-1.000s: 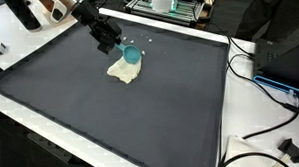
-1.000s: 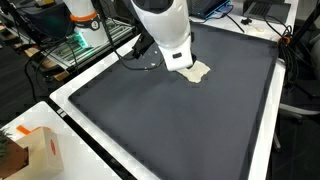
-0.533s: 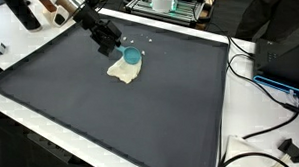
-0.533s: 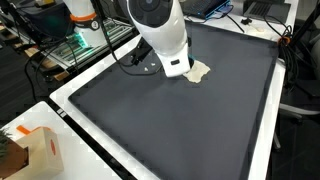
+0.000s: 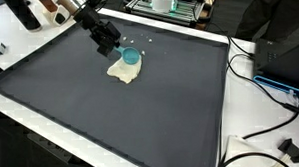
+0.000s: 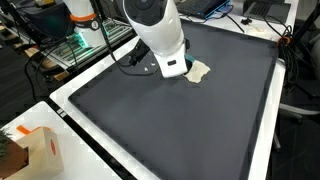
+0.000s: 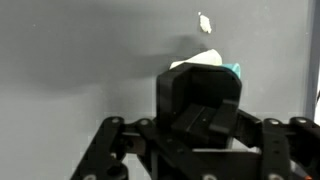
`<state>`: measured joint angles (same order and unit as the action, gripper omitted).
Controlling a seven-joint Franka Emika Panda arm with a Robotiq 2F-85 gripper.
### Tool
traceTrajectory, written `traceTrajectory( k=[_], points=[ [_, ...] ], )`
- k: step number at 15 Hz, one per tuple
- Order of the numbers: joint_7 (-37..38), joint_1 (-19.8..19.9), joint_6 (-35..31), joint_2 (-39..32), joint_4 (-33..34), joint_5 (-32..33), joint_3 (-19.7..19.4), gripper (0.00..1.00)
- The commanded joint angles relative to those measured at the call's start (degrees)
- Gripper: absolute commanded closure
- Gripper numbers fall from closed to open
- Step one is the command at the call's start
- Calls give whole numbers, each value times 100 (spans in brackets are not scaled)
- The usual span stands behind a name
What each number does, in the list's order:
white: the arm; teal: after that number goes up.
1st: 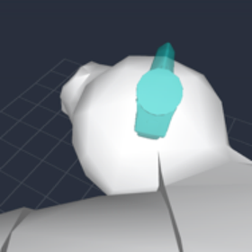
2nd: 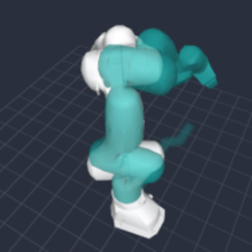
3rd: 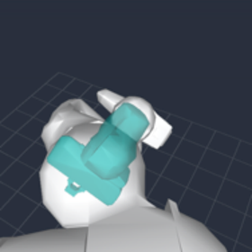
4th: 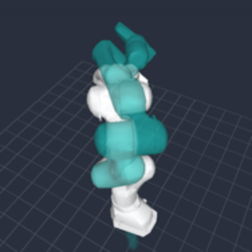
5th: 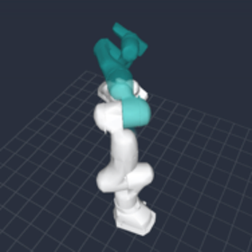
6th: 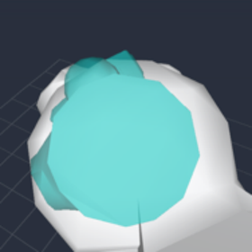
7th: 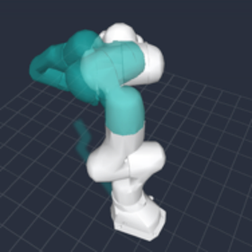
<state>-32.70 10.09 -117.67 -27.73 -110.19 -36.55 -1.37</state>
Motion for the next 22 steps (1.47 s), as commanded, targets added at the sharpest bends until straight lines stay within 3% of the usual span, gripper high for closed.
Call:
traceTrajectory(
  k=[1,8,22],
  points=[
    [80,-11,-576,-124,-113,216,19,81],
    [-255,138,-796,-109,-145,-383,241,81],
    [366,-15,-1331,360,-971,271,-56,81]
  ],
)
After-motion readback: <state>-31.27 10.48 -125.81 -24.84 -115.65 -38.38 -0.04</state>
